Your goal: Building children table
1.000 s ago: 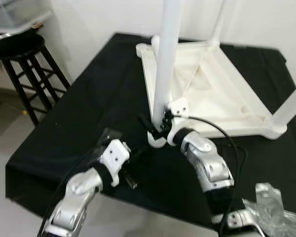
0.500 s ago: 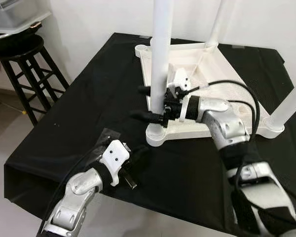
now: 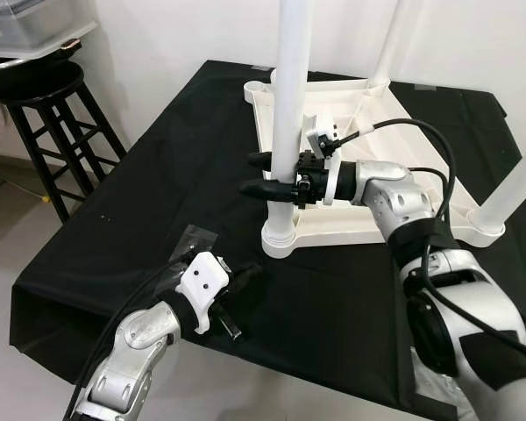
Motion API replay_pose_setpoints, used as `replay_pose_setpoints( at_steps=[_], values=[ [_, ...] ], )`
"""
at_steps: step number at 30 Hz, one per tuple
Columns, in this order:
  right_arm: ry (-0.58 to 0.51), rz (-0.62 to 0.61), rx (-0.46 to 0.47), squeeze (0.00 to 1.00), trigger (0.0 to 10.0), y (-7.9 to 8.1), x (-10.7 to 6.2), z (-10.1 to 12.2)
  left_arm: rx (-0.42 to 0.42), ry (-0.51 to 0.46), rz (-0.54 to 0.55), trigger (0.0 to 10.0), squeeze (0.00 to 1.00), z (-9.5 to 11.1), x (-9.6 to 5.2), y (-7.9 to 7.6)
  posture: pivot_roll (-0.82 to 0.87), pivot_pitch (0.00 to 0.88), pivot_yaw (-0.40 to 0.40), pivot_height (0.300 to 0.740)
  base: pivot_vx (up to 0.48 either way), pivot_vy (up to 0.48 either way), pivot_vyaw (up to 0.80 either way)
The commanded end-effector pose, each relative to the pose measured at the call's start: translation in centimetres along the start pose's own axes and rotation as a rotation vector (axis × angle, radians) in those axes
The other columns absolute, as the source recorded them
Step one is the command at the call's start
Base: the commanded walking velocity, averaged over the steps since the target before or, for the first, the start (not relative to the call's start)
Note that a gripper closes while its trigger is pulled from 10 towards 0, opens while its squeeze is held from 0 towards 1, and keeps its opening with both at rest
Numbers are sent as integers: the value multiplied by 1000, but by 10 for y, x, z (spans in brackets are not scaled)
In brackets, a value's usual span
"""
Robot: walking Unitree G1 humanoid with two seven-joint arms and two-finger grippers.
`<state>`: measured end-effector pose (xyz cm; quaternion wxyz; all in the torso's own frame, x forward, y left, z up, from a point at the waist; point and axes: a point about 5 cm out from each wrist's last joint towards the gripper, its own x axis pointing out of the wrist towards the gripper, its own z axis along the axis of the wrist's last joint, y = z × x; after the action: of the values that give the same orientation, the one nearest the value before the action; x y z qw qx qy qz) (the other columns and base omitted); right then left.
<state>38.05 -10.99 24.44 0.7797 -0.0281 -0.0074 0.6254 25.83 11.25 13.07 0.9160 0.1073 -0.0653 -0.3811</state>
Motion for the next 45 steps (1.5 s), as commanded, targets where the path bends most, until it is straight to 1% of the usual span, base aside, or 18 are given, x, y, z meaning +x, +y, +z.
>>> replay_pose_setpoints(
  at_steps=[1,13,16,18,19,20,21,22,27,28,32,33,37,38,39,41,42,45],
  values=[
    [-12,35,-5,0,0,2,2,0,-8,18,-8,10000,0,-3,-1,-3,94,110,-19,740,0,0,0],
    [-59,-103,-65,0,0,7,-27,-23,-13,10,-8,10000,0,-2,-1,-2,65,127,-10,740,0,0,0],
    [-22,-281,-69,0,0,20,-25,-44,-14,11,-12,10000,0,-2,-2,-1,58,132,-11,740,0,0,0],
    [70,-842,-11,0,0,38,-16,-83,-15,14,-14,10000,0,-1,-4,1,48,139,2,740,0,0,0],
    [126,-961,13,0,0,52,-15,-98,-16,15,-14,10000,0,-1,-4,2,61,139,7,740,0,0,0],
    [148,-1006,26,0,0,67,-12,-107,-15,16,-16,10000,0,-2,-4,3,64,138,9,740,0,0,0],
    [148,-1006,26,0,0,67,-12,-107,-15,16,-16,10000,0,-2,-4,3,64,138,9,740,0,0,0],
    [146,-943,-30,0,0,74,-4,-105,-10,21,-19,10000,0,-2,-4,3,56,126,13,740,0,0,0],
    [129,-989,-61,0,0,53,-5,-89,-7,24,-23,10000,0,-3,-3,3,68,123,-2,740,0,0,0],
    [138,-993,-68,0,10000,50,0,-84,-5,23,-19,10000,0,-3,-3,3,68,120,-1,740,0,0,0],
    [143,-990,-74,0,10000,53,4,-81,-2,22,-9,10000,0,-2,-3,3,69,120,-1,740,0,0,0],
    [97,-975,-63,1000,10000,55,8,-74,-2,22,-7,10000,0,-2,-3,3,76,120,-2,740,0,0,0],
    [-56,-836,-91,1000,10000,55,17,-44,-3,21,-9,10000,0,-2,-3,3,77,120,-2,740,0,0,0],
    [-109,-761,-115,490,10000,55,18,-31,-4,21,-11,10000,0,-2,-2,2,75,120,-2,740,0,0,0],
    [-135,-674,-154,200,10000,54,17,-19,-6,21,-15,10000,0,-2,-2,2,72,119,-4,740,0,0,0],
    [-142,-624,-178,200,10000,53,15,-12,-7,21,-17,10000,0,-2,-2,2,72,119,-4,740,0,0,0],
    [-132,-571,-214,0,10000,50,10,-8,-7,20,-18,10000,0,-2,-2,2,74,118,-7,740,0,0,0],
    [-33,-460,-310,0,10000,30,-12,-1,-8,16,-12,10000,0,-1,-1,1,79,118,-12,740,0,0,0]
  ],
)
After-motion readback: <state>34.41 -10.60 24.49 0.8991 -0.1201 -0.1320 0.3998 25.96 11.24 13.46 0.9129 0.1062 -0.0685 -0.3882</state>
